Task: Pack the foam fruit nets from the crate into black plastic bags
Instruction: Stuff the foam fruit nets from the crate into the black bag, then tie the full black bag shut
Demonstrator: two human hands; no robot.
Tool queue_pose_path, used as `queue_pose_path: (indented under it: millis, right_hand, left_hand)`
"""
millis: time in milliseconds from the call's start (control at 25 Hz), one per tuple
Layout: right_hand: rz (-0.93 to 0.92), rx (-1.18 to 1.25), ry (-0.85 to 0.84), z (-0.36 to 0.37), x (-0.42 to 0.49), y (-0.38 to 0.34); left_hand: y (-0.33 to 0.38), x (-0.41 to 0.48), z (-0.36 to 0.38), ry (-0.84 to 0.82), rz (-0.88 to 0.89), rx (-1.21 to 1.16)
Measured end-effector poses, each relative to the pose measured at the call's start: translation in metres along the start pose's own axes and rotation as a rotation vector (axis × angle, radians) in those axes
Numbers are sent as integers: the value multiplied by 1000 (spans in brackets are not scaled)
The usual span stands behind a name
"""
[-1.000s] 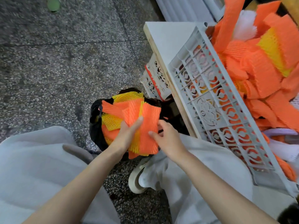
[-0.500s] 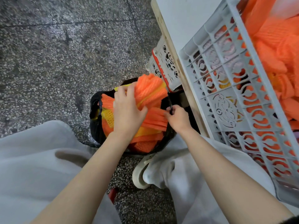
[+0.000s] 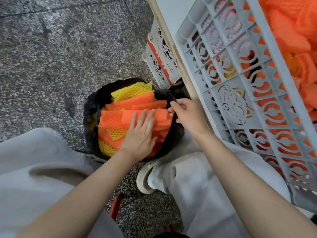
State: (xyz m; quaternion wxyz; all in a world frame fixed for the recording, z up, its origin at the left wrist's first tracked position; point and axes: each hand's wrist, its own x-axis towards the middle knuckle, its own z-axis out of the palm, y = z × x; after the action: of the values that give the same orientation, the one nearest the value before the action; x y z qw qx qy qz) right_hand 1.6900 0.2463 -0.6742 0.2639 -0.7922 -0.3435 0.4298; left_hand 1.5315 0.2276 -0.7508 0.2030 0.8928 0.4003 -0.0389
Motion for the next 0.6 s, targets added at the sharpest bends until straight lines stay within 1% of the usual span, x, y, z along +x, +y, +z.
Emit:
queue_pose_path:
  millis: [80, 120, 200, 280, 320, 360, 400, 440, 480, 520, 560, 600]
  right_hand:
    - [-68, -52, -113, 9, -4, 0]
    - [-104, -127, -164, 15, -4, 2]
    - [-164, -380, -231, 27, -7, 8]
    - [-188, -588, -236, 36, -12, 8]
    - [-204, -634, -225, 39, -15, 7]
    - [-226, -654, -207, 41, -19, 6]
    - [-240, -666, -190, 44, -22, 6]
    - [-257, -676, -169, 46, -25, 6]
    - [-264, -686, -151, 48, -28, 8]
    - [-268, -692, -133, 49, -30, 9]
    - [-268, -695, -124, 51, -32, 11]
    - [-271, -689, -120, 51, -34, 12]
  left_hand:
    - [-4, -2, 1, -12, 5, -83]
    - [-4, -2, -3, -19, -1, -155]
    - [-6, -5, -14, -1, -14, -292]
    - [-11, -14, -29, 123, -35, -353]
    - [-16, -20, -38, 231, -65, -349]
    - [-22, -28, -46, 365, -133, -317]
    - [-29, -35, -52, 488, -249, -277]
    - [-36, -41, -58, 573, -403, -254]
    - [-44, -48, -60, 590, -577, -265]
    - [-52, -53, -58, 524, -762, -324]
    - [-60, -57, -57, 405, -922, -415]
    - [-65, -60, -54, 292, -1019, -519]
